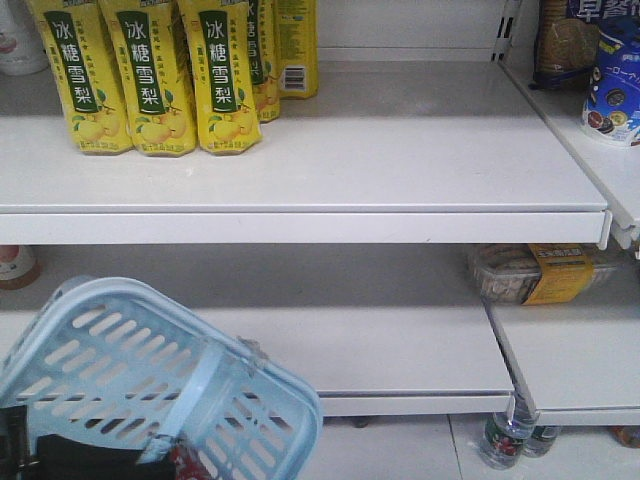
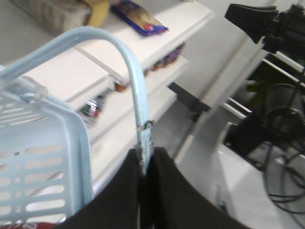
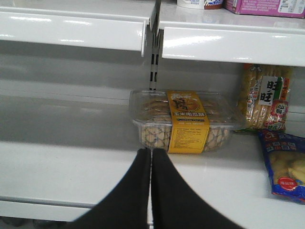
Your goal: Place coke in basket with both arms
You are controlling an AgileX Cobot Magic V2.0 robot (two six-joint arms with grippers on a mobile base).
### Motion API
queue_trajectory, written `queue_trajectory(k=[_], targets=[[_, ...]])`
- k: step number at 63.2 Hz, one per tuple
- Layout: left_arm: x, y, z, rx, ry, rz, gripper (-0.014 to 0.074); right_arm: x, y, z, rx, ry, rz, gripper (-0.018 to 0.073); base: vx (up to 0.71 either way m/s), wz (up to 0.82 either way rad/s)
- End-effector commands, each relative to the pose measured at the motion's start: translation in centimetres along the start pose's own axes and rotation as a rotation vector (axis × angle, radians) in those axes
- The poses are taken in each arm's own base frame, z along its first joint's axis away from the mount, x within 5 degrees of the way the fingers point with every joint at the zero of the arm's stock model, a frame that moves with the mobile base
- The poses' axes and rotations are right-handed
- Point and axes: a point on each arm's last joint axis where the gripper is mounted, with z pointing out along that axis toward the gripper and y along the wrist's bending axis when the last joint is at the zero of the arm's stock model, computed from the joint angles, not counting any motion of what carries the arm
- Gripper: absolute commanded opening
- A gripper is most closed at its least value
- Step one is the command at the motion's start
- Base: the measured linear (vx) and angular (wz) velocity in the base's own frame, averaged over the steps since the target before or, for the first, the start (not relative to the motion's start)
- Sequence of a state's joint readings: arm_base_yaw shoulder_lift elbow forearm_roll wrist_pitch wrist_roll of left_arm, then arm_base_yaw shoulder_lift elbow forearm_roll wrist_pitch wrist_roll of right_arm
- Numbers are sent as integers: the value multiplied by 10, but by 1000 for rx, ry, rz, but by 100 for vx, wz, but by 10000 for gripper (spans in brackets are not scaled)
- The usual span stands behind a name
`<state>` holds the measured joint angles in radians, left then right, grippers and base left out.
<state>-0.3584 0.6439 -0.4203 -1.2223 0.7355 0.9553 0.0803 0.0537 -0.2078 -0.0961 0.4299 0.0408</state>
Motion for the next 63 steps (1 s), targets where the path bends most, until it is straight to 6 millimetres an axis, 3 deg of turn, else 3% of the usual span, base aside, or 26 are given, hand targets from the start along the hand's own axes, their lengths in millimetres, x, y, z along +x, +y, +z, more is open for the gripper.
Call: queue_trajectory(k=[1, 23, 63], targets=[[-9, -4, -17, -93, -163, 18, -6, -13, 0, 0, 4, -78, -8, -9, 0, 0], [34, 19, -40, -384, -281, -29, -6, -13, 0, 0, 4, -78, -8, -9, 0, 0], [63, 50, -63, -823, -518, 185, -6, -13, 0, 0, 4, -77, -8, -9, 0, 0]])
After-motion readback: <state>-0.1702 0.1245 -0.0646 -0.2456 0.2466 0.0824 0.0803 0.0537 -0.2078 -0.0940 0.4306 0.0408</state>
